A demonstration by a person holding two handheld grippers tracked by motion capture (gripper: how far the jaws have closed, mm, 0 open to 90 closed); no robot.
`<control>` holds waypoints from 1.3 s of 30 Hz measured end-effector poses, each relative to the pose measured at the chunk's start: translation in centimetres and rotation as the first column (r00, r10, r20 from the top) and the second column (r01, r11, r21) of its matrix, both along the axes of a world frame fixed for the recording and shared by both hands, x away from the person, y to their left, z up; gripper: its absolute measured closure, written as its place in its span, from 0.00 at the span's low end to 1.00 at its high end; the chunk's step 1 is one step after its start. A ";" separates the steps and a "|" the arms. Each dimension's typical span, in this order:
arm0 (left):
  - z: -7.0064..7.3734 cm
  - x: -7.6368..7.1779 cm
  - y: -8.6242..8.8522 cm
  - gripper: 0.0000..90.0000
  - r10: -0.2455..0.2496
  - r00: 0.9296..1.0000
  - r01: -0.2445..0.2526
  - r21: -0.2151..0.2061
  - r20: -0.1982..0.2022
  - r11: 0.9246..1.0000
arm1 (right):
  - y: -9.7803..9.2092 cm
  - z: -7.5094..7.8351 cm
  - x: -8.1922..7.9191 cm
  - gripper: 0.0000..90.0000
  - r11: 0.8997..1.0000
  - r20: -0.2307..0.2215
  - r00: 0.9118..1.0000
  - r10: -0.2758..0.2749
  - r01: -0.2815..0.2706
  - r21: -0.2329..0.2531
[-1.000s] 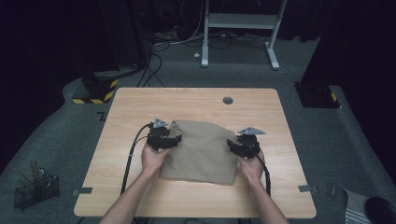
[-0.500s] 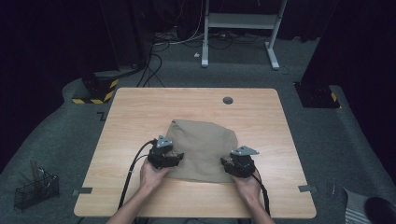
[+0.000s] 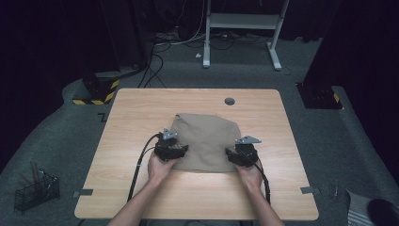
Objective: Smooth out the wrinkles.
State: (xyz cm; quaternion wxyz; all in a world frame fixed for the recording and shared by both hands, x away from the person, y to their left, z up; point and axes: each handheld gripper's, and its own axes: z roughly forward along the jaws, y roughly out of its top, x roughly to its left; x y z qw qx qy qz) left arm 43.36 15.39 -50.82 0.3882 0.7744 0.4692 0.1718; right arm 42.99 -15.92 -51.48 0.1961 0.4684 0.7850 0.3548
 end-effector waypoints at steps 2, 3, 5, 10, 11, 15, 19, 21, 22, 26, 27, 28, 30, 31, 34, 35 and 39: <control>0.5 -0.6 0.7 0.40 0.005 1.000 -0.004 -0.011 0.013 1.000 | -0.5 0.4 -0.5 0.53 1.000 0.019 1.000 -0.001 0.001 0.022; 0.8 -0.9 1.1 0.40 0.008 1.000 -0.007 -0.017 0.019 1.000 | -0.7 0.5 -0.9 0.53 1.000 0.024 1.000 -0.003 0.003 0.028; 1.4 -1.6 2.0 0.40 0.018 0.999 -0.017 -0.036 0.033 0.999 | -1.4 0.9 -1.5 0.53 0.999 0.030 1.000 -0.009 0.008 0.039; 2.3 -3.2 4.1 0.40 0.035 0.998 -0.033 -0.046 0.045 0.998 | -3.2 1.3 -2.9 0.53 0.998 0.042 0.998 -0.037 0.035 0.060; 2.3 -3.5 4.6 0.40 0.040 0.998 -0.038 -0.045 0.048 0.998 | -3.6 1.3 -3.1 0.53 0.997 0.047 0.998 -0.043 0.040 0.060; 2.2 -4.7 6.2 0.40 0.071 0.996 -0.068 -0.048 0.055 0.997 | -5.0 1.3 -4.1 0.52 0.996 0.050 0.996 -0.075 0.072 0.059; 1.8 -5.7 7.5 0.40 0.099 0.994 -0.096 -0.059 0.051 0.994 | -6.3 1.2 -4.7 0.52 0.994 0.052 0.994 -0.099 0.096 0.060; 1.6 -6.1 8.1 0.40 0.113 0.992 -0.110 -0.064 0.047 0.992 | -6.7 1.1 -4.9 0.52 0.993 0.054 0.993 -0.108 0.104 0.062; 1.5 -6.3 8.4 0.40 0.121 0.992 -0.117 -0.064 0.047 0.991 | -6.9 1.1 -5.0 0.53 0.992 0.050 0.992 -0.112 0.109 0.061; 1.1 -6.7 9.1 0.40 0.144 0.989 -0.141 -0.062 0.045 0.988 | -7.5 0.9 -5.3 0.52 0.991 0.047 0.991 -0.126 0.123 0.053; 1.0 -6.8 9.3 0.40 0.150 0.988 -0.148 -0.060 0.044 0.987 | -7.6 0.9 -5.4 0.52 0.990 0.047 0.990 -0.133 0.130 0.054; 0.9 -6.8 9.5 0.40 0.156 0.987 -0.153 -0.057 0.044 0.987 | -7.7 0.9 -5.4 0.52 0.990 0.048 0.990 -0.135 0.133 0.052; 0.7 -6.9 9.8 0.39 0.167 0.985 -0.165 -0.047 0.041 0.985 | -7.9 0.8 -5.4 0.52 0.989 0.049 0.989 -0.143 0.140 0.050; 0.6 -6.9 10.0 0.39 0.171 0.985 -0.169 -0.041 0.039 0.985 | -8.0 0.8 -5.4 0.52 0.989 0.049 0.988 -0.146 0.144 0.045; 0.0 -7.0 10.4 0.39 0.190 0.981 -0.189 -0.034 0.028 0.981 | -8.3 0.5 -5.4 0.52 0.988 0.046 0.987 -0.155 0.153 0.029; -0.2 -7.0 10.5 0.39 0.196 0.980 -0.195 -0.029 0.025 0.980 | -8.4 0.4 -5.4 0.52 0.987 0.043 0.986 -0.161 0.160 0.026; -0.7 -7.1 11.1 0.39 0.221 0.975 -0.221 0.000 0.022 0.975 | -9.0 0.1 -5.3 0.53 0.983 0.036 0.983 -0.182 0.182 0.017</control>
